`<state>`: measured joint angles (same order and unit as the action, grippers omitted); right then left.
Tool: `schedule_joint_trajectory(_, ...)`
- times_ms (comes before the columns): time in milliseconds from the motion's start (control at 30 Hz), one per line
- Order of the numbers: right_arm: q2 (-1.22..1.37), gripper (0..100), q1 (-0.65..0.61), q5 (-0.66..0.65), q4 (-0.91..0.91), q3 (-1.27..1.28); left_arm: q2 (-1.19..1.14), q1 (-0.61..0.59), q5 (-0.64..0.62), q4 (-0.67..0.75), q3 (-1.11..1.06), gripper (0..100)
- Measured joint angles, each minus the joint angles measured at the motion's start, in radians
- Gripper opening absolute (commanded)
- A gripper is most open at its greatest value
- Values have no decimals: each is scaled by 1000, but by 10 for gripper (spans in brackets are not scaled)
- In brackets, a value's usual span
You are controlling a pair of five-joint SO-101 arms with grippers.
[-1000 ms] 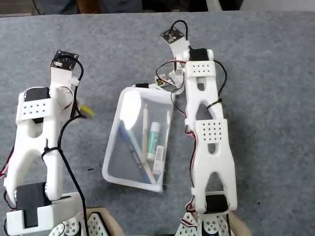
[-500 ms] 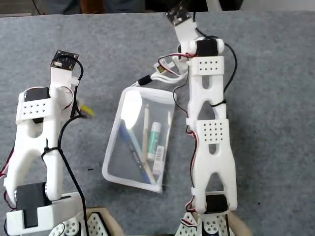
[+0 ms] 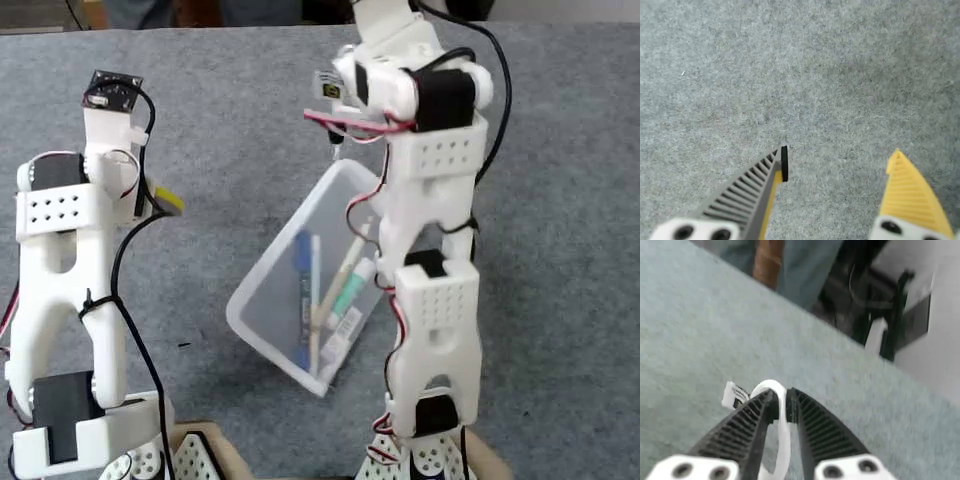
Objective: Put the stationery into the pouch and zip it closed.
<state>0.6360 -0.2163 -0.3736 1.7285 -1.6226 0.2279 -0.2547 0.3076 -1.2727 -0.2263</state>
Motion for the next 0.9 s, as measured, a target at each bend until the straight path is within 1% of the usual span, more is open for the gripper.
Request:
schedule_joint_trajectory(233,-170,12,-124,0,15,18,0,0,0,-71,68,333)
schedule_joint_trajectory(400,-269,12,-196,-41,15,75,0,18,-2,-181,155,333)
schedule_joint_trajectory(633,-347,12,-199,-49,-2,141,2,135,-12,-450,414,336)
schedule_joint_trajectory(733,-374,12,-199,-49,-2,141,3,170,-60,-471,456,338)
schedule_joint_trajectory(900,-417,12,-199,-49,-2,147,15,232,-80,-479,470,338)
